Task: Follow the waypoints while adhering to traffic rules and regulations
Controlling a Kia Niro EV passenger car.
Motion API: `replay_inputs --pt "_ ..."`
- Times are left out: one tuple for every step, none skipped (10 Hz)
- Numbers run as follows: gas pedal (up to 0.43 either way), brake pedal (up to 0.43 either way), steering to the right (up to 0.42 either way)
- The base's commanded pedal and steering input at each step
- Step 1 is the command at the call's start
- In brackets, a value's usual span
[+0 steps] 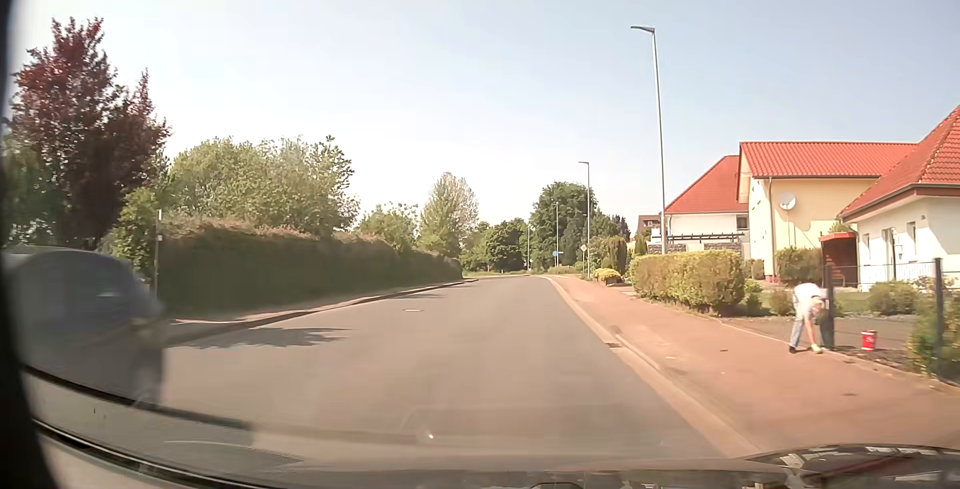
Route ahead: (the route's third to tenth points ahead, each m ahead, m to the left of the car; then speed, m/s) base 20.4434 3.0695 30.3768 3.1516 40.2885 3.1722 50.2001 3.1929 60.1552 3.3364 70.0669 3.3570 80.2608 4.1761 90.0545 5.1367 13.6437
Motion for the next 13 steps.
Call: replay_inputs --pt "0.197 0.000 0.004" --pt "0.197 0.000 0.004" --pt "0.197 0.000 0.004" --pt "0.197 0.000 0.004" --pt "0.197 0.000 0.004" --pt "0.189 0.000 0.005" --pt "0.189 0.000 0.004" --pt "0.189 0.000 0.004" --pt "0.189 0.000 0.005" --pt "0.189 0.000 0.005" --pt "0.189 0.000 0.005" --pt "0.189 0.000 0.005" --pt "0.189 0.000 0.005"
